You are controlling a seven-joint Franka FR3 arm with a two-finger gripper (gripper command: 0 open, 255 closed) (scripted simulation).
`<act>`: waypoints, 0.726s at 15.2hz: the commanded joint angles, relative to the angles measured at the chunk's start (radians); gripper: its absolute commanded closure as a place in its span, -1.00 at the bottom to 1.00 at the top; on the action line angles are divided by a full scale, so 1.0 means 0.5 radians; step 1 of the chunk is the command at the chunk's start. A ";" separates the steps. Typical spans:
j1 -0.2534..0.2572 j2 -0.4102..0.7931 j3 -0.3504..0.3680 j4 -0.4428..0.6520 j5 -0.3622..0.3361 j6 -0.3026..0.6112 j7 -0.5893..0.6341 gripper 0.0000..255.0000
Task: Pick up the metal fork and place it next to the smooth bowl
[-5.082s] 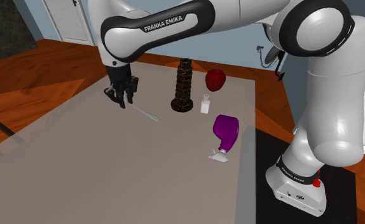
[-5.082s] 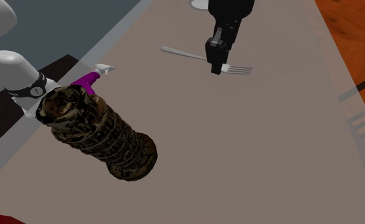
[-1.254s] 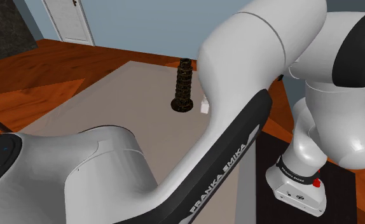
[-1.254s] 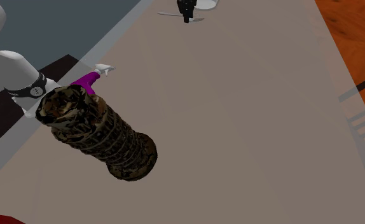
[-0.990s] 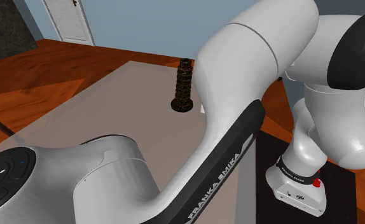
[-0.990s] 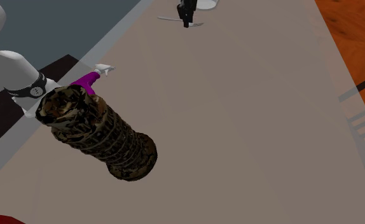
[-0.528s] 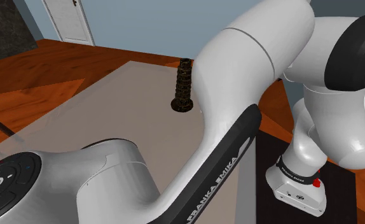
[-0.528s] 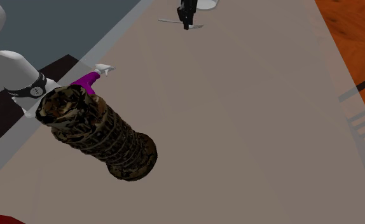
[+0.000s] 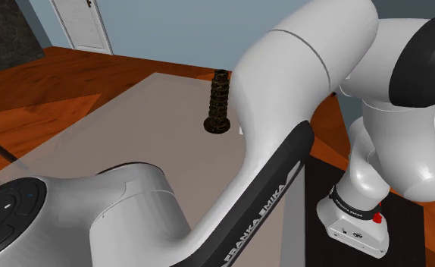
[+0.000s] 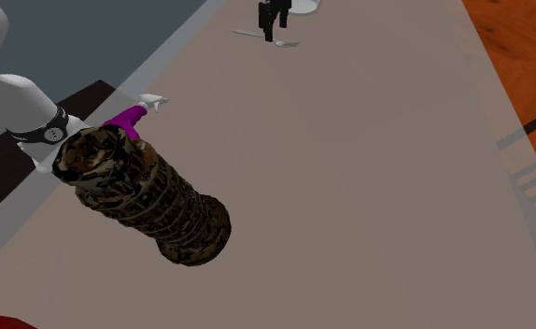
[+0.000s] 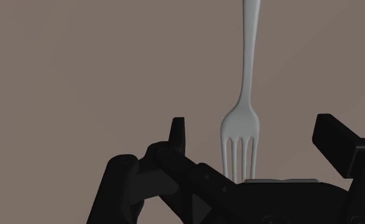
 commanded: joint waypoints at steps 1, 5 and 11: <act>-0.006 -0.045 0.015 0.040 0.026 -0.082 -0.016 -1.00; -0.011 -0.094 0.030 0.091 0.053 -0.176 -0.033 -1.00; -0.011 -0.094 0.030 0.092 0.053 -0.177 -0.033 -1.00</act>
